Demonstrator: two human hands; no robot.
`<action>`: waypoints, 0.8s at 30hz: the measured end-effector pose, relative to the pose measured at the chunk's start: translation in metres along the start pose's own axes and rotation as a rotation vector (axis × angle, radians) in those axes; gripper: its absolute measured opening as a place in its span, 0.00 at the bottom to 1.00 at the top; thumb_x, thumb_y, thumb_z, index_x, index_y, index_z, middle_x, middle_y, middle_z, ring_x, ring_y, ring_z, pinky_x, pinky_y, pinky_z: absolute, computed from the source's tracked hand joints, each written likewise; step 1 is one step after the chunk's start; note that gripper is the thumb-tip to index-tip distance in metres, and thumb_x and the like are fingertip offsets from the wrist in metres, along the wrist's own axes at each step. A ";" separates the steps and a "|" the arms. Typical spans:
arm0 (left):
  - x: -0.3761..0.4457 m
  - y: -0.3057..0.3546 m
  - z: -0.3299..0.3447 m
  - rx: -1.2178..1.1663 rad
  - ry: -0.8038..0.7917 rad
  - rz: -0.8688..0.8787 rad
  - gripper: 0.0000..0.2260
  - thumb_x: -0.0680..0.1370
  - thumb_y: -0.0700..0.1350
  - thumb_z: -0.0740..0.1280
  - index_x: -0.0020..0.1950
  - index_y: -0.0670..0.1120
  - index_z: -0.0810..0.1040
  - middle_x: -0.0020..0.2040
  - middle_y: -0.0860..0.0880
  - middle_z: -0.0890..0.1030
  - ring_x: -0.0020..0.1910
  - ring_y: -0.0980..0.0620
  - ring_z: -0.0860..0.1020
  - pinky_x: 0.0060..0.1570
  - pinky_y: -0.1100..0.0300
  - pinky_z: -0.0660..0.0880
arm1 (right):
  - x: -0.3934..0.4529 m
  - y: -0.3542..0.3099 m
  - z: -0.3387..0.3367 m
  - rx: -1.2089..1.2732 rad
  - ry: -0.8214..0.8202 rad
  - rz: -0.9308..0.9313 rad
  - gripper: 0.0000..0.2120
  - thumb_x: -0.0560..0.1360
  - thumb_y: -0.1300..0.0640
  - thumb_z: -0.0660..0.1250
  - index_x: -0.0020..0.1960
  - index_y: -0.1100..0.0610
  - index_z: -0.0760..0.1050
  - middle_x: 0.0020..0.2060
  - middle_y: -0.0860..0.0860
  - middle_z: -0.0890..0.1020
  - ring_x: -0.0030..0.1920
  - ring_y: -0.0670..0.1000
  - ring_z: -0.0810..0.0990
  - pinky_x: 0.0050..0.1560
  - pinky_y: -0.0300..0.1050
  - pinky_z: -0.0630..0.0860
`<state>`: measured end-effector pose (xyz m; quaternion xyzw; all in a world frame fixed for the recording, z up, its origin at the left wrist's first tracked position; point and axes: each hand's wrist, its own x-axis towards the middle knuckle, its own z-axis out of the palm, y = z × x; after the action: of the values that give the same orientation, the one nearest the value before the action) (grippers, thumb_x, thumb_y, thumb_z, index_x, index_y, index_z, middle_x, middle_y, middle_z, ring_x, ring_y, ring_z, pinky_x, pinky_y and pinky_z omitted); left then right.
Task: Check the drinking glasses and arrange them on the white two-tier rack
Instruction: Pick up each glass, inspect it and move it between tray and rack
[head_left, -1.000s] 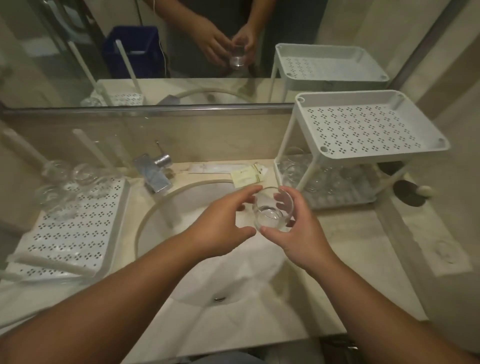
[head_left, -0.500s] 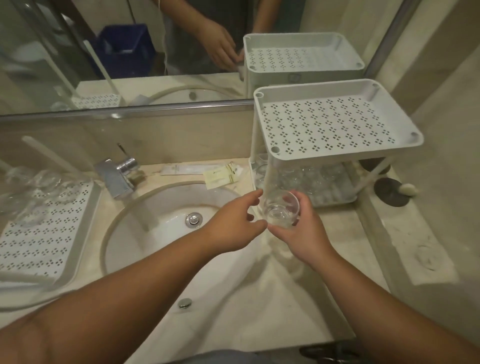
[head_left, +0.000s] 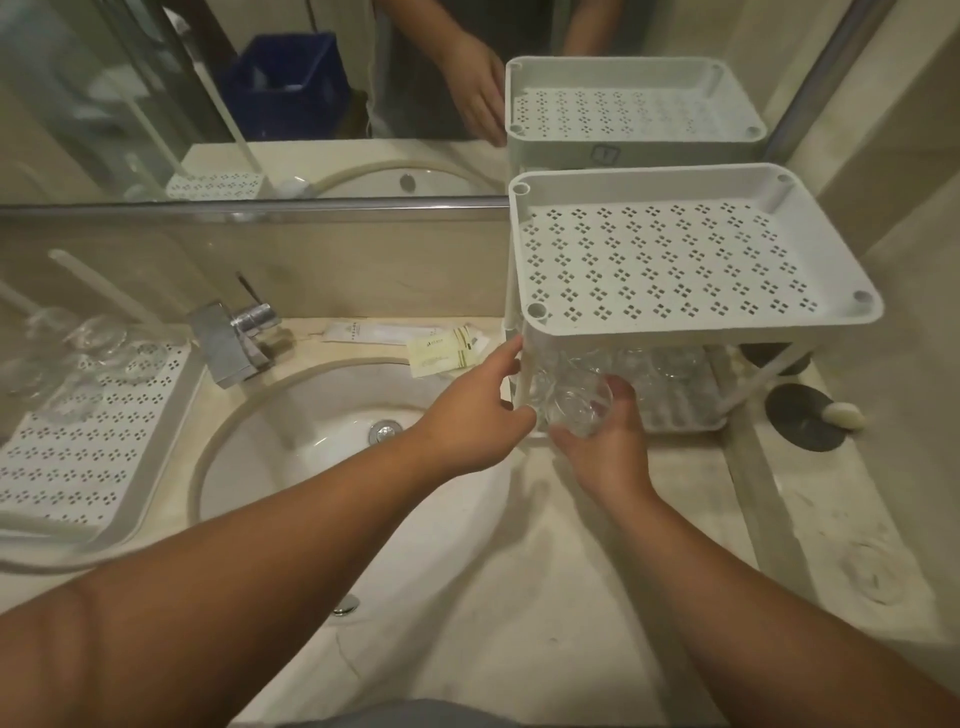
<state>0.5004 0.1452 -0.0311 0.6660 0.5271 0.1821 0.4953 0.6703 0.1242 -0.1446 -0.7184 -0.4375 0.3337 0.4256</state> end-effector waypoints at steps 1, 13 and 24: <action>0.001 0.001 0.000 0.003 -0.001 0.006 0.35 0.75 0.43 0.64 0.76 0.69 0.56 0.69 0.59 0.72 0.41 0.47 0.84 0.30 0.67 0.71 | 0.003 0.001 0.002 -0.006 -0.003 0.000 0.40 0.67 0.58 0.79 0.72 0.54 0.62 0.69 0.53 0.70 0.66 0.53 0.73 0.64 0.56 0.73; 0.007 -0.001 0.001 -0.028 0.027 -0.013 0.31 0.75 0.40 0.63 0.71 0.69 0.64 0.58 0.70 0.74 0.30 0.54 0.78 0.29 0.68 0.70 | 0.025 0.009 0.011 -0.102 0.012 -0.018 0.41 0.65 0.59 0.81 0.72 0.57 0.63 0.68 0.55 0.72 0.67 0.51 0.73 0.63 0.43 0.71; 0.008 0.001 -0.001 -0.109 0.031 -0.035 0.30 0.75 0.40 0.63 0.71 0.67 0.67 0.63 0.63 0.75 0.31 0.56 0.77 0.26 0.69 0.69 | 0.028 0.023 0.020 -0.230 0.023 -0.002 0.35 0.65 0.55 0.79 0.68 0.56 0.69 0.61 0.54 0.76 0.59 0.54 0.77 0.58 0.44 0.75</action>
<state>0.5033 0.1522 -0.0321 0.6259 0.5355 0.2122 0.5259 0.6725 0.1502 -0.1769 -0.7658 -0.4686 0.2725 0.3460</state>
